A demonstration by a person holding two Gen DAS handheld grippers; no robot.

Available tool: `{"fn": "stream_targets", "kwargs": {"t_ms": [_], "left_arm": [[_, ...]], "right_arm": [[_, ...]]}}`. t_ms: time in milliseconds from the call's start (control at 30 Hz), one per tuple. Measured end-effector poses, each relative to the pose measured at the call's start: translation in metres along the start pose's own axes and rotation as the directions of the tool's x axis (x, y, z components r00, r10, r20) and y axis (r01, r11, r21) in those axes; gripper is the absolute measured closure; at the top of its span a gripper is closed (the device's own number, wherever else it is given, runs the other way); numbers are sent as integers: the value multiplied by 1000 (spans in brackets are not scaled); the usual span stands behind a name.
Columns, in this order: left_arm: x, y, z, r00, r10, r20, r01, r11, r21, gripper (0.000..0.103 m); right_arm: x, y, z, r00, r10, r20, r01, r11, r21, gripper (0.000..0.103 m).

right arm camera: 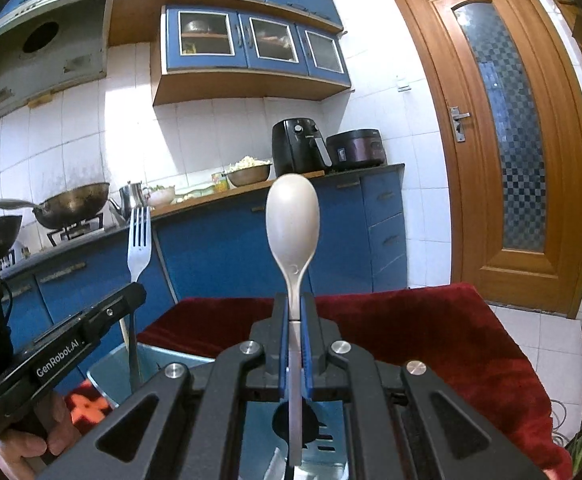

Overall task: Organize utensils
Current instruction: 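Lower the white spoon into the blue box with the right tool while the left tool drops the fork in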

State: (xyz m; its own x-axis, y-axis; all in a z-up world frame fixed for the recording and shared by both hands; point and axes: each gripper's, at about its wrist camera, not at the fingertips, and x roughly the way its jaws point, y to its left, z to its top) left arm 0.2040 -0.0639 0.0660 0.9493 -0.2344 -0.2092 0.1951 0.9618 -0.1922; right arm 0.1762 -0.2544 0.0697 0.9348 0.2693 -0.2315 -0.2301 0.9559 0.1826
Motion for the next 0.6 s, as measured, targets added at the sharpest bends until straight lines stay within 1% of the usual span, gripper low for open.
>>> {"fn": "stream_targets", "kwargs": {"t_ms": [167,267,367,433,600], "left_arm": [[4,2,-8,999,-1,-42,1,1000,-8,99],[2,4,-10,998,-11,-67,11,1000,-7,99],[0,4,-10,996,-22,-91,21,1000,-12,95],[-3,5,-9,994,-33,-103,31,999,-19,87],[-15,5,-6,993,-46,-107,44,999,-16,85]], "right_arm": [[1,3,-4,1000,-5,-27,4,999,-35,95],[1,5,-5,999,10,-51,-12,999,-39,95],[-1,6,-5,998,13,-59,-15,999,-36,83],[-4,7,-5,998,17,-59,-19,999,-31,76],[-14,8,-2,998,19,-54,-20,1000,-20,72]]}}
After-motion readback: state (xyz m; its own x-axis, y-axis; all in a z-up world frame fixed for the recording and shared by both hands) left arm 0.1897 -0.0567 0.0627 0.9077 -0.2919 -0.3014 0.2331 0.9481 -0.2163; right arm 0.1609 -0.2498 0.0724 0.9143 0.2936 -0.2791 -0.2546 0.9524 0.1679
